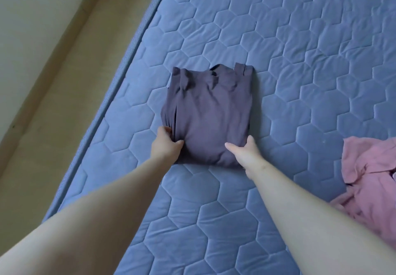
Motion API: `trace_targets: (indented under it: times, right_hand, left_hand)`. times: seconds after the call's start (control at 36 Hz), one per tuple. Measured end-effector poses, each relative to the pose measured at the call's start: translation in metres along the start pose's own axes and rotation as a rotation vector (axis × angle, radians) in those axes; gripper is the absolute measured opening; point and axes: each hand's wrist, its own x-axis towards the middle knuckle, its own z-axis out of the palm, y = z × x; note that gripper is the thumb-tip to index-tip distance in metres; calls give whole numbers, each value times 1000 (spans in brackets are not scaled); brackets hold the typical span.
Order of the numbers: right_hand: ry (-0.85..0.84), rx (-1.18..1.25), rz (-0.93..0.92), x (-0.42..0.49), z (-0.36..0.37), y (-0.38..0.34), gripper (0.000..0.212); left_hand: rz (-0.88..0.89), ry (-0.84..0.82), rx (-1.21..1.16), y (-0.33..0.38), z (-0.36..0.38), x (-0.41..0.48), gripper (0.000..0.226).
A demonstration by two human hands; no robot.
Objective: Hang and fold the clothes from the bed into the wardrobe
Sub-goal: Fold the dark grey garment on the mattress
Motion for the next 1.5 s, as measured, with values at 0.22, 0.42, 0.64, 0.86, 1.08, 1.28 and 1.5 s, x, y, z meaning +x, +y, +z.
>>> trace_targets:
  times: [0.22,0.42,0.64,0.86,1.08,1.28,1.5]
  right_hand:
    - [-103,-74,121,-19,-9,30,37]
    - [-335,-215,409,-74,-18,90,39]
    - [-302,-133,373,-103,-18,108,34]
    - [-16,315,204,-73,-11,84,33]
    - [-90,382,301,-71,-3,89,50]
    - [-224,443,350,-98,-25,71,30]
    - [-246,530,268,-155,-67,42,30]
  left_hand:
    - [0,-397,144,-29,-25,-3,30]
    - [-197,-779,235,-69,-43,-43,31]
    - [-207,-591,152,-80,-34,-66,49]
    - [-262,-329,-135,-72,-20,-49,106]
    - [-416,-493,-326,-63,-4,-56,61]
    - [-426,-563,-380,-39,-22,-83,24]
    - [-281,-594,-403,17,-48,-136,26]
